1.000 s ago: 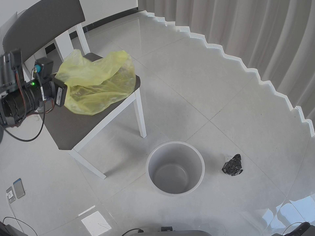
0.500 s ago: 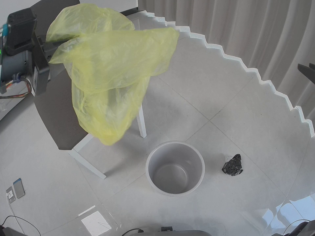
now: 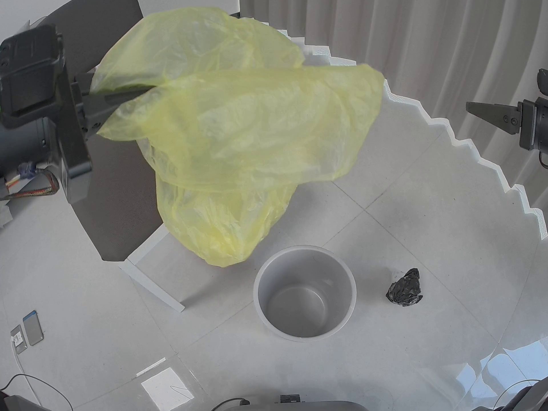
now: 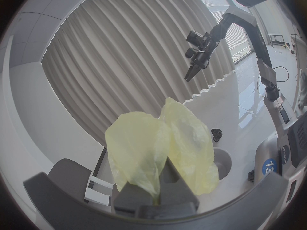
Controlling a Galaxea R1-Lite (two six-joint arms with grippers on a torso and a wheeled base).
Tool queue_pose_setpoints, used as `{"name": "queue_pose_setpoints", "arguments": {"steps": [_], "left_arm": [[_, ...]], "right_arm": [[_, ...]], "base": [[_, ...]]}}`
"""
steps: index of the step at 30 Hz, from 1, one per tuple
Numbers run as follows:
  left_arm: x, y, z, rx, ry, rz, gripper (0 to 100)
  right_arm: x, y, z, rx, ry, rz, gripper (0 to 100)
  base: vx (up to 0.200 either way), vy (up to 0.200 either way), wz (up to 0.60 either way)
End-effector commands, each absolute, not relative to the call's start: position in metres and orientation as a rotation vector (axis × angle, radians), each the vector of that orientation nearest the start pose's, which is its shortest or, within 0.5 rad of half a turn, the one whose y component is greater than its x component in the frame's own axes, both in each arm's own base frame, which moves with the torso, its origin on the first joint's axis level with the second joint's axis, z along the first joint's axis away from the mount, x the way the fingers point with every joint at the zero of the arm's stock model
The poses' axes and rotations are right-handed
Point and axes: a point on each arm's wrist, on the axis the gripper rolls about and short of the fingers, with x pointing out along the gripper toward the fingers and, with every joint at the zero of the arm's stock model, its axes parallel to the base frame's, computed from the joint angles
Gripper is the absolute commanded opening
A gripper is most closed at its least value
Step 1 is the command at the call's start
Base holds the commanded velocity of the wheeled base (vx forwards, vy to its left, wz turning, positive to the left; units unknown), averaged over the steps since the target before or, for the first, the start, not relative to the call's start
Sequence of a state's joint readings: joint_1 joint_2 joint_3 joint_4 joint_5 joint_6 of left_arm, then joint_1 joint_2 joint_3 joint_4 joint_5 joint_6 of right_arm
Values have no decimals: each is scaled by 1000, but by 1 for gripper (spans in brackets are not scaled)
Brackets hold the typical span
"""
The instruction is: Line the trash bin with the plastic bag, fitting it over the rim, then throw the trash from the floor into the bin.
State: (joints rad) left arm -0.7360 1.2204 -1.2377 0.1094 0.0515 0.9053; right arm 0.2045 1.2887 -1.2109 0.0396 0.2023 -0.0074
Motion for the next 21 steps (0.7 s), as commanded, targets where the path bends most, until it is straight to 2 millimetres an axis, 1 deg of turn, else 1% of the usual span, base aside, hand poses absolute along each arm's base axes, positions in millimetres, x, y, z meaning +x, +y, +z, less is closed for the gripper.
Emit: {"name": "queue_pose_setpoints", "arguments": {"steps": [1,2,3,6,9,10,12,13,16,17,19,21], "left_arm": [[130,-122,348,922,-227,-706,0],[130,-122,348,922,-226,-707,0],[131,-123,347,931,-227,-710,0],[130,-125,347,932,-233,-720,0],[128,-127,350,926,-250,-726,0],[128,-127,350,927,-248,-725,0],[125,-129,353,921,-266,-739,0],[125,-129,353,921,-266,-739,0],[122,-134,359,909,-297,-753,0],[121,-134,360,908,-299,-754,0],[122,-135,360,907,-301,-755,0],[122,-135,360,908,-300,-756,0]], "right_arm": [[211,50,332,-2,163,449,100],[212,50,332,0,163,452,100],[218,52,333,14,175,469,100],[224,54,334,37,190,476,100],[230,68,330,52,220,531,100],[231,69,329,52,222,534,100],[239,78,324,49,240,561,100],[239,78,324,49,240,561,100],[247,91,325,65,264,653,100],[247,92,325,65,264,656,100],[243,104,320,85,310,709,100],[240,109,316,97,340,724,100]], "base": [[0,0,0],[0,0,0],[0,0,0],[0,0,0],[0,0,0],[0,0,0],[0,0,0],[0,0,0],[0,0,0],[0,0,0],[0,0,0],[0,0,0]]}}
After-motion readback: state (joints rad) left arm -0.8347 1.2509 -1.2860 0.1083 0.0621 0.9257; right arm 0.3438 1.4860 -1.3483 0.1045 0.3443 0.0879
